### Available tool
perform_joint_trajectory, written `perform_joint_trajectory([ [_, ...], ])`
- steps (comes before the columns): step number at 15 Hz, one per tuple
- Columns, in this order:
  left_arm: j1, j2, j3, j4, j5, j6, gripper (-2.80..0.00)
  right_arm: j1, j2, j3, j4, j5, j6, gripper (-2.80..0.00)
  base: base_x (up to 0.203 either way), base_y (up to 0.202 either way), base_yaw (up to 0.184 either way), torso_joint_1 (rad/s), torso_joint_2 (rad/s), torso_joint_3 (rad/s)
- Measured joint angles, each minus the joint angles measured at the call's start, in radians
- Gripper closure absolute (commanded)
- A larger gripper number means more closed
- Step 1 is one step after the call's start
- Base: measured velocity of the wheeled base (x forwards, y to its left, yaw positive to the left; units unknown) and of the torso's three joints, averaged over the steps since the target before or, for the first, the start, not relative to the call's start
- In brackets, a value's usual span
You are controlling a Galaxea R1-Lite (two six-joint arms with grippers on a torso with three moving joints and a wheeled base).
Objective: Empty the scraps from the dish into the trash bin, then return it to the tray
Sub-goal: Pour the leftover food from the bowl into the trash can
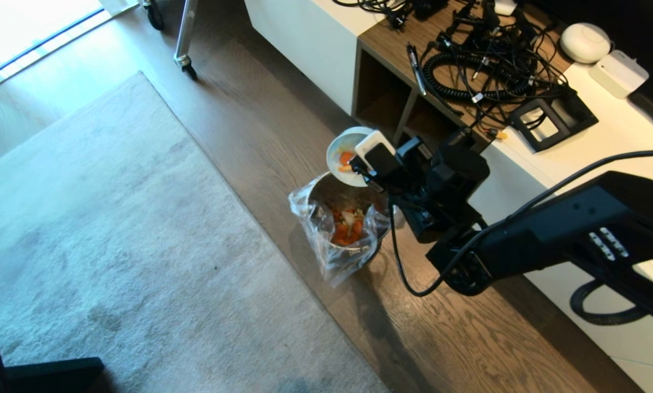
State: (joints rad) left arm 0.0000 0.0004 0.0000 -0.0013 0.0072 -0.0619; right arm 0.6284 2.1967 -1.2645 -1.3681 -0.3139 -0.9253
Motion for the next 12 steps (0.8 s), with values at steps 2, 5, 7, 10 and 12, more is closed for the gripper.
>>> perform_joint_trajectory([
  [2, 0.0, 0.0, 0.0, 0.0, 0.0, 0.0, 0.0, 0.015, 0.019, 0.002, -0.087, 0.001, -0.046, 0.0, 0.0, 0.0, 0.0, 0.0, 0.0, 0.0],
  [5, 0.0, 0.0, 0.0, 0.0, 0.0, 0.0, 0.0, 0.024, 0.033, -0.001, -0.115, -0.001, -0.07, 0.0, 0.0, 0.0, 0.0, 0.0, 0.0, 0.0],
  [7, 0.0, 0.0, 0.0, 0.0, 0.0, 0.0, 0.0, 0.027, 0.035, -0.002, -0.133, 0.001, -0.1, 0.0, 0.0, 0.0, 0.0, 0.0, 0.0, 0.0],
  [10, 0.0, 0.0, 0.0, 0.0, 0.0, 0.0, 0.0, 0.029, 0.036, 0.003, -0.154, 0.0, -0.15, 0.0, 0.0, 0.0, 0.0, 0.0, 0.0, 0.0],
  [12, 0.0, 0.0, 0.0, 0.0, 0.0, 0.0, 0.0, 0.03, 0.035, 0.007, -0.154, -0.001, -0.173, 0.0, 0.0, 0.0, 0.0, 0.0, 0.0, 0.0],
])
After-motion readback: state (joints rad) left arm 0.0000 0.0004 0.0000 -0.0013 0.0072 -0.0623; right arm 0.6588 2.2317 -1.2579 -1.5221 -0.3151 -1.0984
